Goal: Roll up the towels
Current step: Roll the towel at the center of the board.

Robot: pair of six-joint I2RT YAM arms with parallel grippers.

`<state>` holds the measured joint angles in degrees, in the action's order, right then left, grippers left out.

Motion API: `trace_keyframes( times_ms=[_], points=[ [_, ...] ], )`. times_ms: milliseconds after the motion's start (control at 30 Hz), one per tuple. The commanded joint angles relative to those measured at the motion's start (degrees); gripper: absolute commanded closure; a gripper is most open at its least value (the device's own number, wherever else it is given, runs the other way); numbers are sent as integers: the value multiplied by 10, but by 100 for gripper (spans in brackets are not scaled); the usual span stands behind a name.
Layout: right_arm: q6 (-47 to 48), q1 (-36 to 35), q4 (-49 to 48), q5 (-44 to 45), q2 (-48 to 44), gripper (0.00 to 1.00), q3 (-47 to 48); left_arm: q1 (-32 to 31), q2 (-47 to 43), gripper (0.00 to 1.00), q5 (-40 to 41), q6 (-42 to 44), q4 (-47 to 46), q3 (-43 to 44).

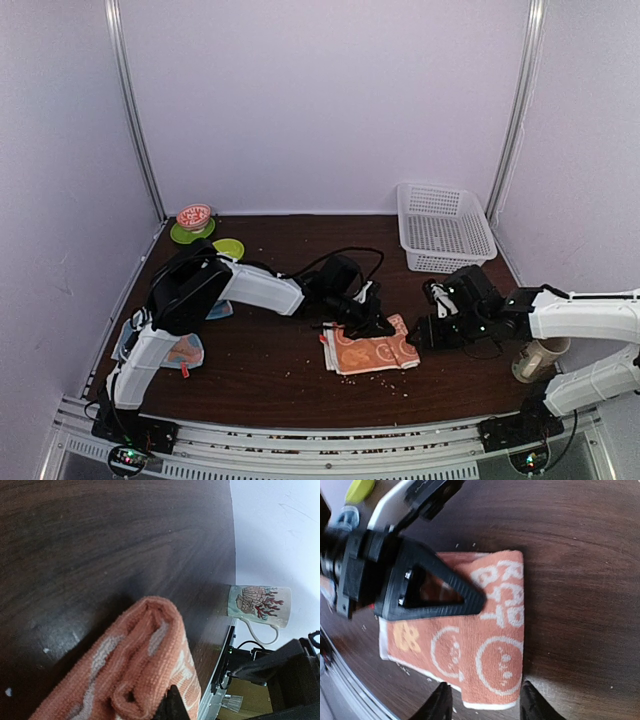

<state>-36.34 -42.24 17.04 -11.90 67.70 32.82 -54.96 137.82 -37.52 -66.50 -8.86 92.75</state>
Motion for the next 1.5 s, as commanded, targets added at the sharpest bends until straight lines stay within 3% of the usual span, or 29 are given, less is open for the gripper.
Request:
trace_keyframes(
  times_ms=[0,200,600,767,867,1000,1233,1467],
  points=[
    [-62,39,-77,-56,4,46,-48,5,-3,100,11,12,6,-2],
    [-102,61,-149,-95,47,45,-74,5,-7,100,12,15,10,-4],
    [-123,81,-236,-154,126,57,-114,5,-12,100,14,17,8,-12],
    [-119,80,-253,-182,169,66,-125,5,-12,100,16,18,9,-11],
    [-114,80,-251,-185,177,81,-124,5,-13,100,14,18,10,-12],
    [-90,80,-188,-142,138,100,-102,5,-28,100,15,26,18,-16],
    [1,78,43,-10,80,100,-2,6,-84,94,21,58,46,-51],
    [54,55,167,115,106,100,74,10,-143,94,51,105,85,-100]
  ],
)
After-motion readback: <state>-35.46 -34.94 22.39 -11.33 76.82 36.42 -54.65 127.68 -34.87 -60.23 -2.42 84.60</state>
